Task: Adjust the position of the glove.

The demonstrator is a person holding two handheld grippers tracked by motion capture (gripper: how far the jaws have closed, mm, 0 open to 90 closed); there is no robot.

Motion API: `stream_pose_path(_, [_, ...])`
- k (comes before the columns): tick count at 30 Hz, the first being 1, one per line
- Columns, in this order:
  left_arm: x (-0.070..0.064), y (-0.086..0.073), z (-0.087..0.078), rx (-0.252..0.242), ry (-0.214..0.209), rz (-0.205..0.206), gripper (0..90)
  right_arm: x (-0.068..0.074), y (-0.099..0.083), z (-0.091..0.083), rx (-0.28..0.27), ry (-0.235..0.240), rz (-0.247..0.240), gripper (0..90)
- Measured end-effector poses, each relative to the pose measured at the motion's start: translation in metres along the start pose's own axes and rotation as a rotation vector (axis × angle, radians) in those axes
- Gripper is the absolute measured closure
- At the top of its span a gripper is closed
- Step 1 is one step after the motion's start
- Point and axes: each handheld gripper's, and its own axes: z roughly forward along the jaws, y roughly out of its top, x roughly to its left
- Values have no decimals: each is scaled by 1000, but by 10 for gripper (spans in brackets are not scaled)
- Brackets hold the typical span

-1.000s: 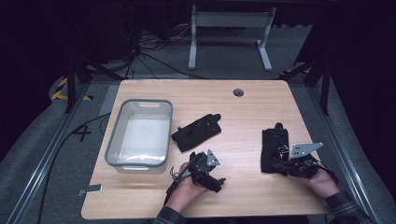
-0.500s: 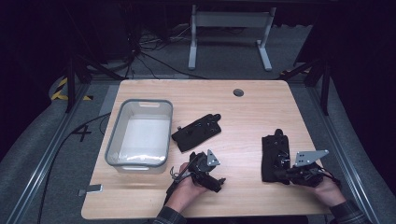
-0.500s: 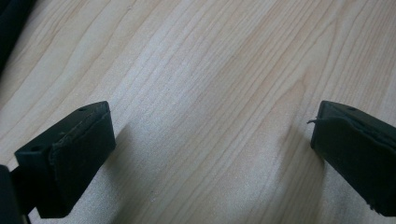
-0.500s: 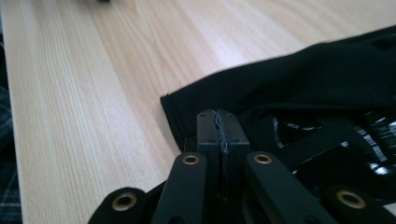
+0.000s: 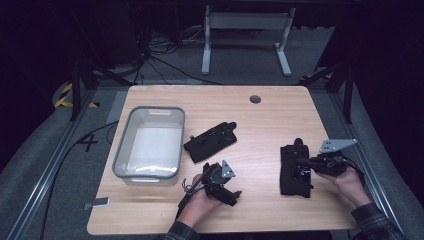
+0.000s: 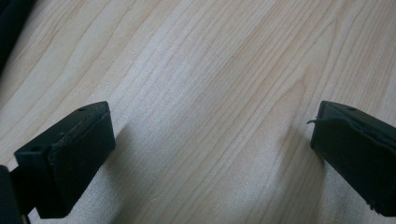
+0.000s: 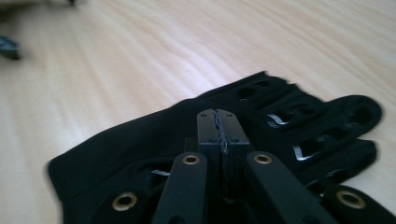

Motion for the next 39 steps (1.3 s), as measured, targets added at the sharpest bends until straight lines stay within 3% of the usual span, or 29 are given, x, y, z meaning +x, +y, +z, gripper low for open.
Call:
stream_pose_path(12, [0, 0, 0, 0, 0, 0, 0, -39, 3, 9, 19, -105, 72, 899])
stream_pose_path(17, [0, 0, 0, 0, 0, 0, 0, -45, 0, 20, 70, -103, 77, 900])
stream_pose_path(19, [0, 0, 0, 0, 0, 0, 0, -45, 0, 22, 66, -99, 75, 900])
stream_pose_path(25, [0, 0, 0, 0, 0, 0, 0, -36, 1, 25, 69, -83, 55, 900])
stream_pose_path(30, [0, 0, 0, 0, 0, 0, 0, -18, 5, 31, 76, -57, 8, 900])
stream_pose_path(39, [0, 0, 0, 0, 0, 0, 0, 6, 5, 35, 78, 24, -39, 899])
